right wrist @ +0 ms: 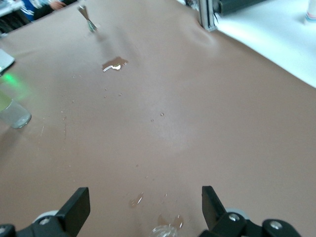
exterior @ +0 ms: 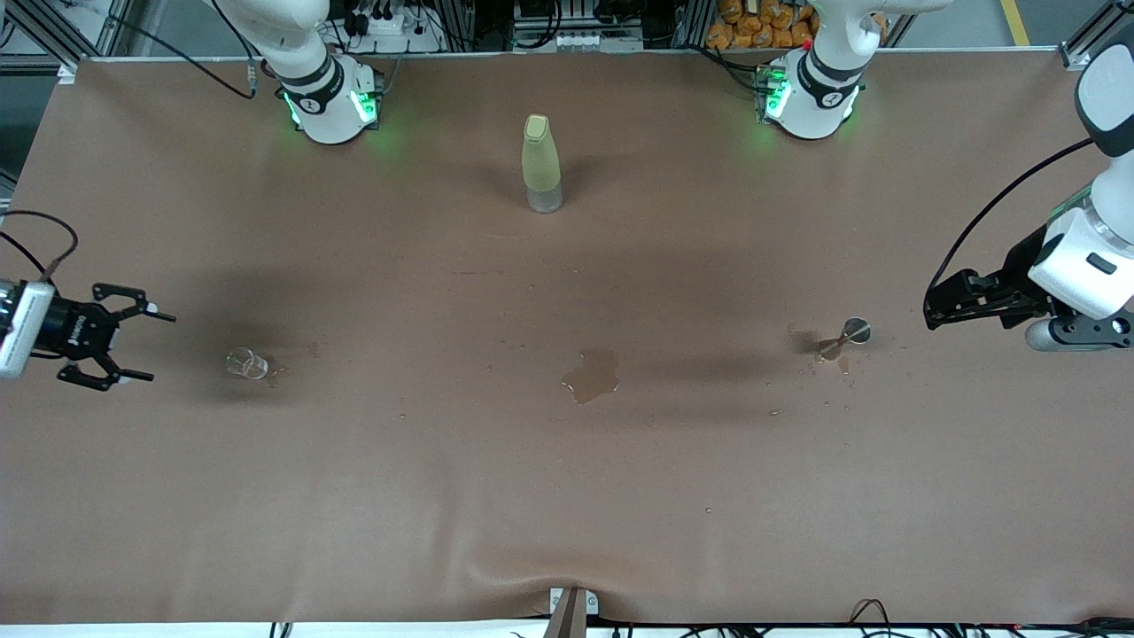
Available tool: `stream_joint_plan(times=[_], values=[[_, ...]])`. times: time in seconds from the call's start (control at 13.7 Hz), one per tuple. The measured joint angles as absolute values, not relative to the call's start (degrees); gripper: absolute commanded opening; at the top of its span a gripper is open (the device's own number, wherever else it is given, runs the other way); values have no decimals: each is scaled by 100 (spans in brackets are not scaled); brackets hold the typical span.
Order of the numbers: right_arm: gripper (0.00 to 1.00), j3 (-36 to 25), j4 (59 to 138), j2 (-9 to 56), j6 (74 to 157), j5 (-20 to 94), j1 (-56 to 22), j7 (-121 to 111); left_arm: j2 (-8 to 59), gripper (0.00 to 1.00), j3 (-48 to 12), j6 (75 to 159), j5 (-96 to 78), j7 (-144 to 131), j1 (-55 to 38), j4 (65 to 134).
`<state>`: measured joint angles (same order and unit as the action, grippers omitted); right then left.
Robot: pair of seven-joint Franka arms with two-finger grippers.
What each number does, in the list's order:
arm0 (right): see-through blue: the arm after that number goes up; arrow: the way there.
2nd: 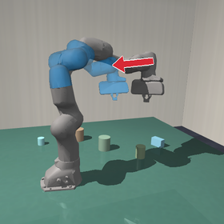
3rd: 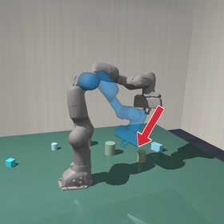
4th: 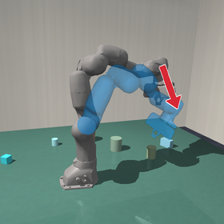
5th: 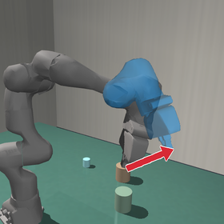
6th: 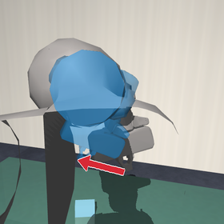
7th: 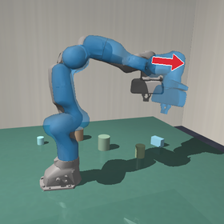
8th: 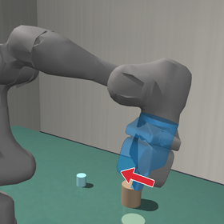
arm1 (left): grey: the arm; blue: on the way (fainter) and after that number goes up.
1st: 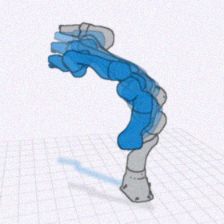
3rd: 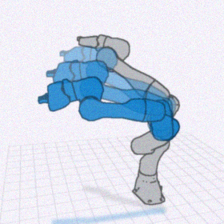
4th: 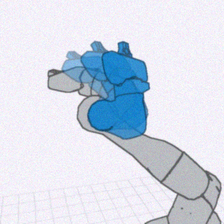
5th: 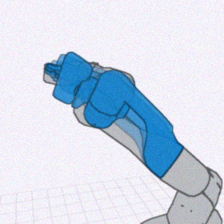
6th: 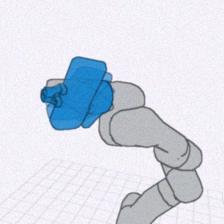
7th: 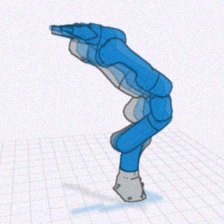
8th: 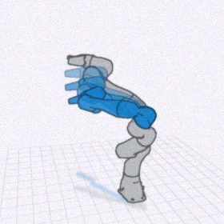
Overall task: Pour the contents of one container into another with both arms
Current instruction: 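Grasp the glass cup with the right gripper while the left gripper approaches the jigger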
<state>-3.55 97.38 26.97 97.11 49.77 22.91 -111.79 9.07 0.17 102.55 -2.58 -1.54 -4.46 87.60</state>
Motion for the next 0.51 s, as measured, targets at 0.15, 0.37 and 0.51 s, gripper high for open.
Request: stream_joint_plan(times=[0.15, 0.37, 0.51], values=[[100, -356, 9741, 3147, 9542, 5395, 2437, -11919, 910, 100, 37, 10249, -307, 502, -403, 8764], [100, -358, 9734, 3660, 9128, 5684, 2603, -12635, 947, 100, 48, 10234, -519, 1671, -244, 8777], [100, -358, 9731, 3839, 8941, 5725, 2685, -13048, 986, 100, 58, 10234, -964, 2581, 4, 8784]])
